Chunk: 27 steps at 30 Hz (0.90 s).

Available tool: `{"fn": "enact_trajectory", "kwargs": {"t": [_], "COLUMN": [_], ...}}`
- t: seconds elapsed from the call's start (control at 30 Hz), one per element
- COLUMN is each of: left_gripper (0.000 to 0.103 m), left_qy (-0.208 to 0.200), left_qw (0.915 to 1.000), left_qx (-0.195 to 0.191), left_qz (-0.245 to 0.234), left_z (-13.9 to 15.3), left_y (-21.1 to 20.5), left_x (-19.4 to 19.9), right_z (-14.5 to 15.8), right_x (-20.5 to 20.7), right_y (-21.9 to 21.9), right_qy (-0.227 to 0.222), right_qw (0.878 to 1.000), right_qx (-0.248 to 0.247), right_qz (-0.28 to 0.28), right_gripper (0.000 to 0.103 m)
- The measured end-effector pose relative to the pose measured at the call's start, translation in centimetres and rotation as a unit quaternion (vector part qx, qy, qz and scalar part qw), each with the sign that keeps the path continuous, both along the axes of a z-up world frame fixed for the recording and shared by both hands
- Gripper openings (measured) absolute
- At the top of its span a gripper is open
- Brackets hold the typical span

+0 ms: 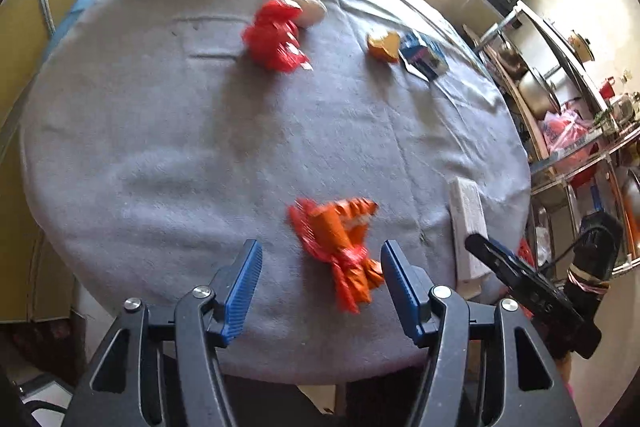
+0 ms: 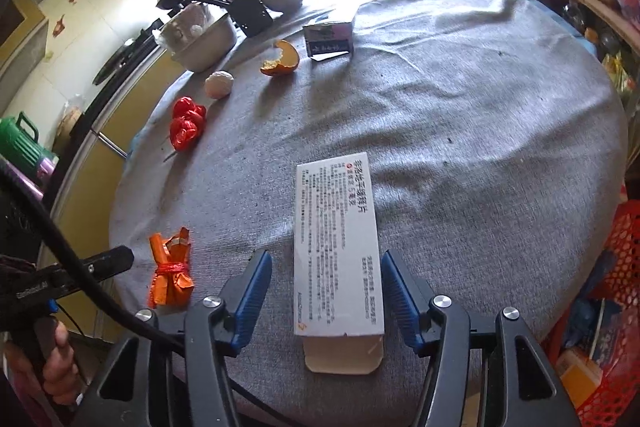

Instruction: Collect trash

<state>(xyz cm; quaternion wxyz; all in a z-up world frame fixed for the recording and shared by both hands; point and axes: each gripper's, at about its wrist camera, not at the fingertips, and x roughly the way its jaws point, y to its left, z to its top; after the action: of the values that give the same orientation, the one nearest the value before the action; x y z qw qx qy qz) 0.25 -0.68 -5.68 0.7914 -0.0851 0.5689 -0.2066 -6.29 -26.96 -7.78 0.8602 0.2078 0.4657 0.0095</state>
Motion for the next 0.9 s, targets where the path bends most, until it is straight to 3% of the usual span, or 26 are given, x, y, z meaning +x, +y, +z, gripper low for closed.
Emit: {"fn": "enact_trajectory", "kwargs": {"t": [0.23,0.3,0.33,0.4,0.5,0.7,0.9], "left_gripper": [0.063,0.063,0.062,0.044,0.029,0.027,0.027], "left_qy": [0.001,0.001,0.003,-0.005,-0.016,-0.027,-0.037], "left_qw": [0.9990,0.9987,0.9986,0.9982,0.9970,0.9958,0.9935], "left_qx": [0.032,0.043,0.046,0.055,0.071,0.083,0.102], "left_qz": [-0.029,-0.028,-0.026,-0.021,-0.025,-0.026,-0.033], "left_z": [-1.0,-1.6,-1.9,-2.1,-2.2,-2.1,-1.8], "left_y": [-3.4,-3.7,-3.7,-3.6,-3.7,-4.1,-4.9], "left_x": [-0.4,-0.3,-0.3,-0.3,-0.1,-0.3,-1.1], "right_z": [-0.2,-0.2,-0.2,-0.3,-0.3,-0.3,-0.2], "right_x": [0.4,0.4,0.3,0.2,-0.1,-0.2,-0.7], "right_y": [0.0,0.0,0.0,-0.3,-0.5,-0.3,-0.3], "right_qy": [-0.018,-0.019,-0.020,-0.025,-0.034,-0.040,-0.047], "right_qw": [1.000,0.999,0.999,0.999,0.999,0.998,0.998], "right_qx": [-0.010,-0.022,-0.029,-0.023,-0.020,-0.027,-0.001], "right_qz": [0.021,0.025,0.027,0.033,0.037,0.040,0.032], "right_gripper": [0.060,0.049,0.049,0.049,0.048,0.047,0.047]}}
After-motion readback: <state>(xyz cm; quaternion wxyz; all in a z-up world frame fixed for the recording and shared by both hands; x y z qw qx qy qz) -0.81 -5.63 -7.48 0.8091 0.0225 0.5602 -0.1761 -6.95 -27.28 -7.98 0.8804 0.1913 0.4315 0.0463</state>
